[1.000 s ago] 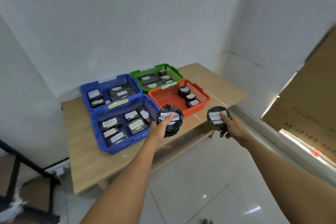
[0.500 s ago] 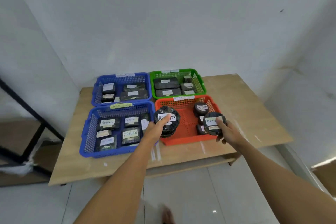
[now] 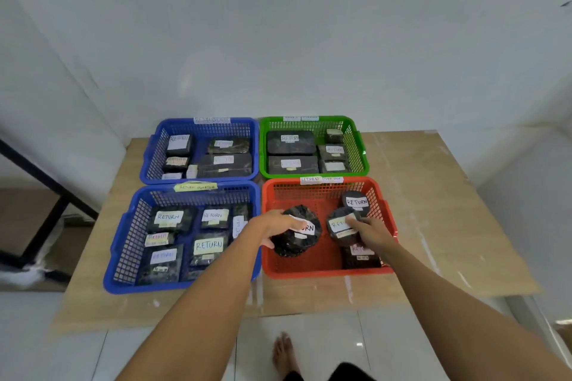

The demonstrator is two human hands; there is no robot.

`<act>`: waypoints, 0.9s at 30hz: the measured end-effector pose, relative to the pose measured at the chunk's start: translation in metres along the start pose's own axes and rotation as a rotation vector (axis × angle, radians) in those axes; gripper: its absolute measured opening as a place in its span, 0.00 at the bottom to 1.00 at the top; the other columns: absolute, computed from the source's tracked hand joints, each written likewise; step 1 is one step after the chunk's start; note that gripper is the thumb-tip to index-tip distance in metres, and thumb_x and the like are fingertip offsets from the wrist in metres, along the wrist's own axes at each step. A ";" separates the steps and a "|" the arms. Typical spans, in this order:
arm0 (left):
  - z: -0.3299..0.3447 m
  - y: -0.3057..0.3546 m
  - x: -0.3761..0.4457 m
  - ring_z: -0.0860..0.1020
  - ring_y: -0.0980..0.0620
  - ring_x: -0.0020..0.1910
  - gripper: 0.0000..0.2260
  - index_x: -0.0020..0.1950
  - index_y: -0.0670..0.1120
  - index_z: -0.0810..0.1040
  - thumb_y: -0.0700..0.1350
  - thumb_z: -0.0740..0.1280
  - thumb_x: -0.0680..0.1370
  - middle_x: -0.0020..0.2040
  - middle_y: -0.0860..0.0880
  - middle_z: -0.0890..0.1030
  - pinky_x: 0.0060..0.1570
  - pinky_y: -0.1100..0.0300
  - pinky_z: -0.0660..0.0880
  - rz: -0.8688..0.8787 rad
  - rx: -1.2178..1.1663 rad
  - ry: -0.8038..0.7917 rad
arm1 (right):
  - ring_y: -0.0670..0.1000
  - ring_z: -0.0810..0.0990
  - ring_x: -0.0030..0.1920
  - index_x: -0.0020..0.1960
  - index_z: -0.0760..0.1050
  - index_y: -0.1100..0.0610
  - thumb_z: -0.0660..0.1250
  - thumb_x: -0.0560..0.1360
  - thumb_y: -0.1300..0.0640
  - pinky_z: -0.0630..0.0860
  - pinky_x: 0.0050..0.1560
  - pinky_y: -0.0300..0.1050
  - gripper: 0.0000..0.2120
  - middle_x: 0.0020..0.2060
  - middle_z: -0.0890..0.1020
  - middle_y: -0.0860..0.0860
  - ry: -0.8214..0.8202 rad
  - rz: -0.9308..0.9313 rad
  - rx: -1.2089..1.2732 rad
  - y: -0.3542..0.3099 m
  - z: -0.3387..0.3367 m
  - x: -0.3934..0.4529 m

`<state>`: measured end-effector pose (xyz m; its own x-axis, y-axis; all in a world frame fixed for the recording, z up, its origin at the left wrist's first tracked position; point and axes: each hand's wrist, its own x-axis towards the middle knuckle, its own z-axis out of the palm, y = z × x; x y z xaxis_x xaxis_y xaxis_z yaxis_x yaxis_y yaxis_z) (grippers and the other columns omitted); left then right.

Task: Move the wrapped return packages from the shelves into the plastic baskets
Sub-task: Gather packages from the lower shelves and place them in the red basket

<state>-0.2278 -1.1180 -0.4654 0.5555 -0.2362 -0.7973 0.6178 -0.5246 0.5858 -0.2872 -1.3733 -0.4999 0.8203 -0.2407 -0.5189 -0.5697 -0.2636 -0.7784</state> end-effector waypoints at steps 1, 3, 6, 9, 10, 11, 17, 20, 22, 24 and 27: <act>0.000 0.002 0.005 0.59 0.42 0.80 0.43 0.83 0.48 0.54 0.54 0.75 0.75 0.83 0.47 0.54 0.72 0.41 0.68 -0.017 0.040 -0.011 | 0.50 0.82 0.35 0.52 0.83 0.63 0.71 0.80 0.53 0.75 0.31 0.40 0.12 0.42 0.86 0.56 -0.030 0.017 -0.023 0.000 0.003 0.007; 0.001 0.011 0.010 0.58 0.41 0.80 0.43 0.83 0.45 0.52 0.52 0.74 0.77 0.83 0.46 0.52 0.72 0.43 0.68 -0.035 0.158 -0.029 | 0.54 0.82 0.32 0.55 0.79 0.62 0.73 0.78 0.55 0.79 0.30 0.44 0.11 0.40 0.85 0.57 -0.112 0.052 -0.065 -0.001 0.009 0.017; 0.004 0.027 0.018 0.60 0.38 0.79 0.42 0.82 0.42 0.51 0.51 0.73 0.78 0.83 0.44 0.51 0.72 0.45 0.69 -0.077 0.339 -0.070 | 0.61 0.83 0.31 0.55 0.74 0.59 0.74 0.78 0.56 0.83 0.32 0.51 0.12 0.44 0.84 0.62 -0.234 0.137 -0.141 -0.003 0.011 0.036; 0.005 0.033 0.026 0.63 0.37 0.78 0.45 0.83 0.42 0.49 0.51 0.75 0.77 0.83 0.43 0.51 0.72 0.43 0.69 -0.126 0.433 -0.107 | 0.59 0.85 0.31 0.53 0.73 0.56 0.73 0.78 0.54 0.81 0.29 0.47 0.10 0.48 0.84 0.64 -0.357 0.156 -0.325 -0.014 0.006 0.048; 0.005 0.032 0.029 0.63 0.37 0.77 0.45 0.83 0.42 0.49 0.51 0.75 0.77 0.83 0.43 0.52 0.72 0.43 0.69 -0.145 0.451 -0.117 | 0.58 0.86 0.32 0.53 0.73 0.55 0.72 0.79 0.54 0.80 0.29 0.46 0.10 0.47 0.85 0.63 -0.403 0.167 -0.381 -0.019 0.004 0.050; 0.005 0.032 0.032 0.64 0.37 0.77 0.45 0.82 0.41 0.50 0.51 0.75 0.76 0.83 0.42 0.53 0.72 0.42 0.69 -0.159 0.466 -0.123 | 0.57 0.87 0.33 0.52 0.72 0.57 0.72 0.79 0.55 0.80 0.30 0.45 0.09 0.46 0.85 0.63 -0.453 0.176 -0.428 -0.022 0.003 0.052; -0.001 0.034 0.045 0.63 0.39 0.77 0.42 0.81 0.39 0.53 0.48 0.75 0.77 0.82 0.42 0.57 0.72 0.44 0.69 -0.193 0.464 -0.140 | 0.57 0.87 0.35 0.52 0.76 0.66 0.74 0.77 0.56 0.82 0.33 0.46 0.14 0.43 0.83 0.62 -0.564 0.146 -0.631 -0.036 0.009 0.065; -0.003 0.032 0.047 0.64 0.41 0.77 0.42 0.82 0.40 0.53 0.49 0.75 0.77 0.81 0.43 0.59 0.74 0.46 0.68 -0.192 0.441 -0.144 | 0.54 0.87 0.34 0.60 0.73 0.66 0.76 0.76 0.54 0.82 0.35 0.44 0.21 0.41 0.84 0.59 -0.579 0.111 -0.741 -0.033 0.013 0.068; -0.004 0.032 0.045 0.63 0.42 0.78 0.42 0.82 0.41 0.50 0.50 0.73 0.78 0.82 0.44 0.57 0.75 0.48 0.66 -0.183 0.435 -0.131 | 0.54 0.87 0.35 0.65 0.67 0.64 0.76 0.76 0.55 0.82 0.36 0.43 0.26 0.48 0.83 0.60 -0.599 0.101 -0.750 -0.029 0.015 0.070; -0.006 0.029 0.046 0.61 0.42 0.79 0.43 0.82 0.41 0.48 0.51 0.72 0.79 0.83 0.44 0.54 0.75 0.48 0.66 -0.183 0.424 -0.124 | 0.55 0.87 0.36 0.68 0.64 0.63 0.75 0.77 0.56 0.82 0.35 0.43 0.28 0.54 0.81 0.61 -0.610 0.078 -0.761 -0.028 0.017 0.073; -0.007 0.022 0.048 0.63 0.43 0.78 0.43 0.82 0.41 0.50 0.52 0.73 0.78 0.82 0.44 0.55 0.74 0.48 0.67 -0.198 0.422 -0.115 | 0.58 0.88 0.40 0.69 0.64 0.66 0.74 0.78 0.57 0.85 0.40 0.49 0.27 0.59 0.79 0.66 -0.636 0.023 -0.792 -0.027 0.021 0.078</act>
<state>-0.1837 -1.1348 -0.4900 0.3701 -0.1746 -0.9124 0.4125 -0.8491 0.3298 -0.2065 -1.3652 -0.5269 0.5518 0.2274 -0.8024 -0.2657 -0.8640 -0.4276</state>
